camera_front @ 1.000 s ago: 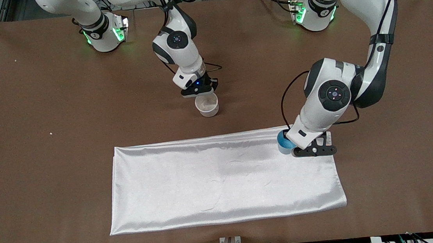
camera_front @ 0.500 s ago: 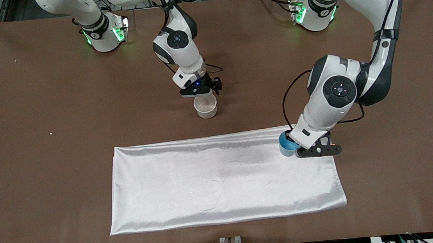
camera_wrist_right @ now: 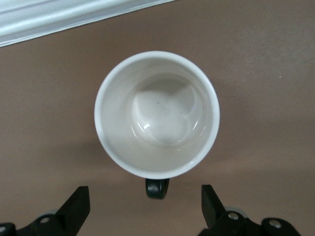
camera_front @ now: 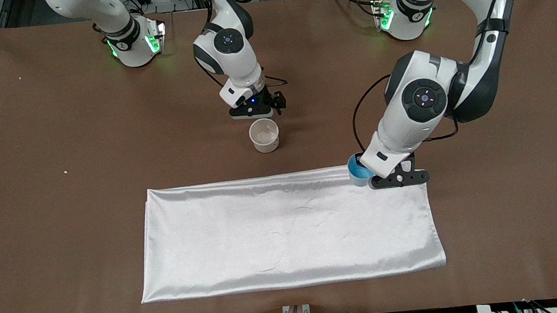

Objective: Place blue cup into white mug on table

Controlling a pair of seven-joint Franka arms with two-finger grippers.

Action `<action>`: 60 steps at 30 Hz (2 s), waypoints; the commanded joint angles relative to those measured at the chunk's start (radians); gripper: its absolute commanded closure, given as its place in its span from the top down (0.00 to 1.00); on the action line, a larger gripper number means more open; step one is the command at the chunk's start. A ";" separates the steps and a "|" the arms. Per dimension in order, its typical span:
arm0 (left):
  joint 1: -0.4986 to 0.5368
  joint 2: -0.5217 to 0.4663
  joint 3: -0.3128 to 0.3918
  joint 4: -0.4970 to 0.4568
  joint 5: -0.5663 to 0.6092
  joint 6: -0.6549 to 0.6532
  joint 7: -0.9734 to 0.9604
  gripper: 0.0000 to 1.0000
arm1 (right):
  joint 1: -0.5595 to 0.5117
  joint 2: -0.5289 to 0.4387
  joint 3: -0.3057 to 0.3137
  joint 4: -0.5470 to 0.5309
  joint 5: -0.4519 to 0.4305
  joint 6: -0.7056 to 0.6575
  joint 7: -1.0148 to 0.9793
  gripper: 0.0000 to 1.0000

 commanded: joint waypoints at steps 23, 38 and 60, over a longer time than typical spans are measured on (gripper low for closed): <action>-0.176 -0.004 -0.077 -0.003 0.025 -0.043 -0.408 0.00 | -0.505 -0.057 -0.040 0.180 -0.041 -0.424 -0.687 1.00; -0.305 0.071 -0.077 0.002 0.020 0.074 -0.598 0.00 | -0.787 -0.071 -0.040 0.190 -0.042 -0.473 -0.912 1.00; -0.397 0.147 -0.077 0.002 0.018 0.147 -0.658 0.00 | -0.787 -0.338 -0.037 -0.076 -0.075 -0.465 -0.912 1.00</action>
